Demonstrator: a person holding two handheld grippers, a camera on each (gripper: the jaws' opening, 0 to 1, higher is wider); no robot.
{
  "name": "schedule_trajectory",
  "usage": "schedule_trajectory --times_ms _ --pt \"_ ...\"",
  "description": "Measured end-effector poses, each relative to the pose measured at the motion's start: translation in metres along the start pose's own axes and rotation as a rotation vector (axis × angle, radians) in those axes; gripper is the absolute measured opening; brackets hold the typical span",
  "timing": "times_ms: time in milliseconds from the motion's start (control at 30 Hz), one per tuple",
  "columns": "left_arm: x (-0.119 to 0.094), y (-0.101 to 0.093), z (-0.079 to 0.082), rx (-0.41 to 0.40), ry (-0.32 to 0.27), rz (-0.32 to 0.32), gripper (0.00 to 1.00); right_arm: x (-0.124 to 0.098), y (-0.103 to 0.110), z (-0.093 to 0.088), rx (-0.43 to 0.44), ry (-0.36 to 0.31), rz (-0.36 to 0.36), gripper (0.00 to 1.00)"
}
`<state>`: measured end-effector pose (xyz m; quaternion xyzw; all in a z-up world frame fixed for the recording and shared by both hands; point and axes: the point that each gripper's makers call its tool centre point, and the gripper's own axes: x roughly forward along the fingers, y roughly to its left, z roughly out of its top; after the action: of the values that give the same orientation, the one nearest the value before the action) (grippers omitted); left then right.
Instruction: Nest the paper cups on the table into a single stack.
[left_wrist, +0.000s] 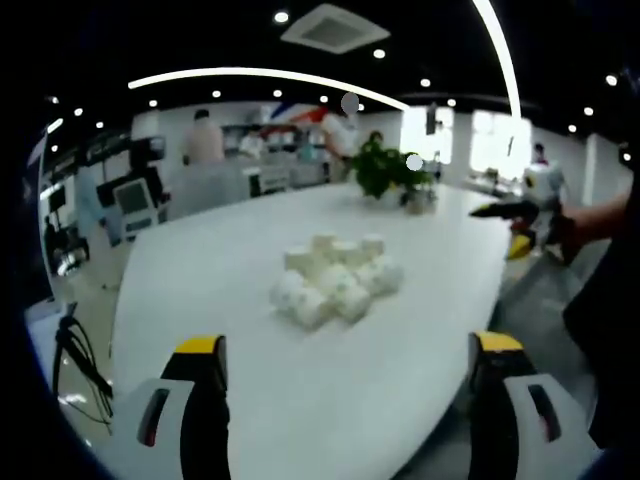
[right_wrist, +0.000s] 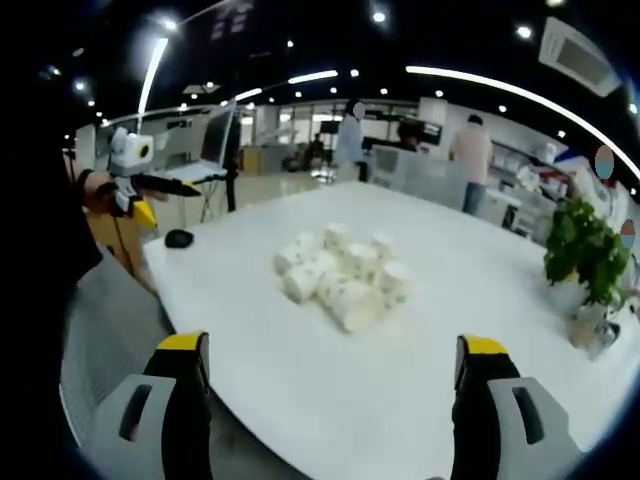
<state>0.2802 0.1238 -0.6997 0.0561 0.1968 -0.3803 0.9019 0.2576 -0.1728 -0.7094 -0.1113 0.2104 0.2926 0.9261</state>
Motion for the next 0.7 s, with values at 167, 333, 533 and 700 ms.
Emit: schedule_trajectory --times_ms 167,333,533,700 --pt "0.0 0.0004 -0.0007 0.002 0.003 0.0 0.99 -0.0009 -0.0004 0.0033 0.002 -0.01 -0.008 1.0" --pt "0.0011 0.0007 -0.0005 -0.003 0.002 -0.001 0.99 -0.0003 -0.0001 0.0029 -0.003 -0.003 -0.001 1.0" --pt "0.0023 0.0 0.0013 -0.004 -0.004 -0.005 0.99 -0.0014 -0.0016 0.0025 -0.009 -0.002 -0.012 1.0" --pt "0.0028 -0.0015 -0.0005 -0.006 0.003 -0.007 0.99 -0.0019 -0.0013 0.0029 -0.01 -0.005 -0.015 1.0"
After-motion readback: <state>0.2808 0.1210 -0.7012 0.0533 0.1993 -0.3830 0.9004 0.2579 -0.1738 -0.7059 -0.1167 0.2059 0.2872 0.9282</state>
